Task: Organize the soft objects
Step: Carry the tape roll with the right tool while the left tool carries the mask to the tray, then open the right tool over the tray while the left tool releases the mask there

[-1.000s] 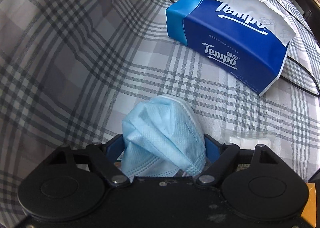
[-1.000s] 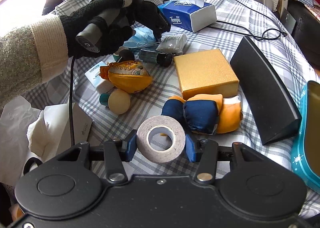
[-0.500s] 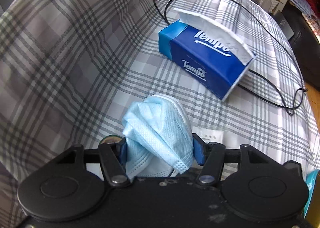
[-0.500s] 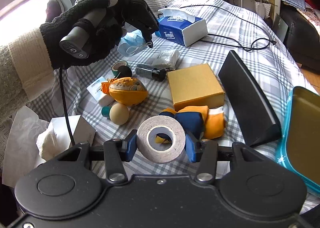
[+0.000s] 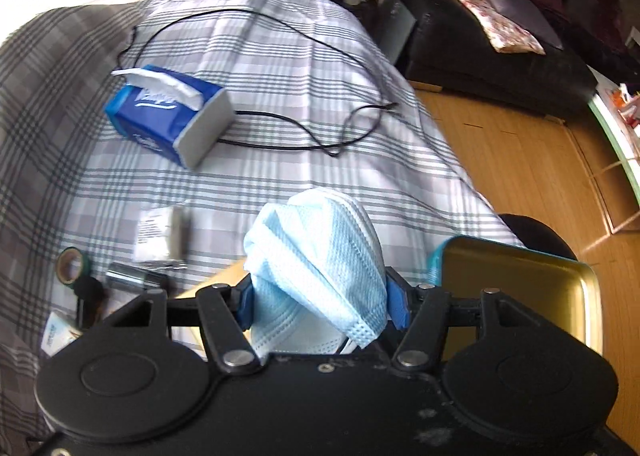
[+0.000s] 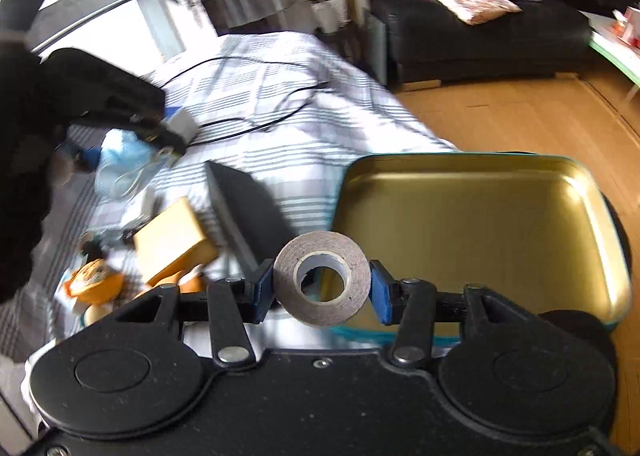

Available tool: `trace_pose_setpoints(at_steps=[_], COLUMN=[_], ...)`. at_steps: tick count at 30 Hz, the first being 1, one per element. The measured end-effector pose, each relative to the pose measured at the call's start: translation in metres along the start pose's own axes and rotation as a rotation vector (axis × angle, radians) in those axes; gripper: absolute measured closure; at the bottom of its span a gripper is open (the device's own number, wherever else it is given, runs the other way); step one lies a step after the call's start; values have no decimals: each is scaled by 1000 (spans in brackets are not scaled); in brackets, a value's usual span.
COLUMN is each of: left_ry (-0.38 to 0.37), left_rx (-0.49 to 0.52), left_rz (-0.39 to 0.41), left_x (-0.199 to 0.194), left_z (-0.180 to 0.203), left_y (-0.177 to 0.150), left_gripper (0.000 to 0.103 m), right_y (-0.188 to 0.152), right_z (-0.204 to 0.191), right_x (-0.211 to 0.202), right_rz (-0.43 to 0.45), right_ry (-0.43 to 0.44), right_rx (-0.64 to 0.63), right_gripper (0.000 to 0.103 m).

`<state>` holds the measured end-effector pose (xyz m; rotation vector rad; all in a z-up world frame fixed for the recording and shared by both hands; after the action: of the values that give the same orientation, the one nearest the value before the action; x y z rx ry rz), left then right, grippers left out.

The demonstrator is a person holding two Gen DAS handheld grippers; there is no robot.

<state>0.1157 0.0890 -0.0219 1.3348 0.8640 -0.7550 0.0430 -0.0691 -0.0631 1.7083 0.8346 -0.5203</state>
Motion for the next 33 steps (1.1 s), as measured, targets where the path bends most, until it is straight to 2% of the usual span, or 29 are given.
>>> trace_pose_setpoints(at_steps=[5, 7, 12, 18, 21, 23, 29, 33], left_ry=[-66, -78, -76, -60, -53, -51, -69, -76], left_rx=[90, 124, 172, 195, 204, 206, 207, 205], left_rz=[-31, -46, -86, -110, -114, -107, -101, -103], left_x=[3, 10, 36, 62, 72, 73, 71, 68], left_z=[70, 93, 127, 138, 137, 137, 140, 140], left_y=[-20, -27, -43, -49, -47, -46, -46, -49], left_gripper=[45, 44, 44, 44, 37, 25, 19, 19], right_y=[19, 21, 15, 15, 12, 12, 13, 14], right_z=[69, 88, 115, 120, 120, 121, 122, 121], right_x=[-5, -6, -4, 6, 6, 6, 5, 5], right_rz=[28, 32, 25, -15, -30, -34, -29, -24], right_ry=[-214, -249, -253, -259, -273, -281, -285, -291], right_rx=[172, 224, 336, 350, 355, 357, 354, 346], right_gripper=[54, 54, 54, 54, 54, 54, 51, 51])
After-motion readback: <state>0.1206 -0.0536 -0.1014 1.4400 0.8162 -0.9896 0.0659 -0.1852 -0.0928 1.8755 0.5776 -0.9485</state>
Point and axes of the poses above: each gripper's, at about its wrist camera, not at the fingertips, and x roughly the way its jaws point, z to its right, y to its top, the point moved 8 cm from there along x, roughly the way its jaws point, and after that the axes turned 5 degrees about y, right-handed, at the moved point
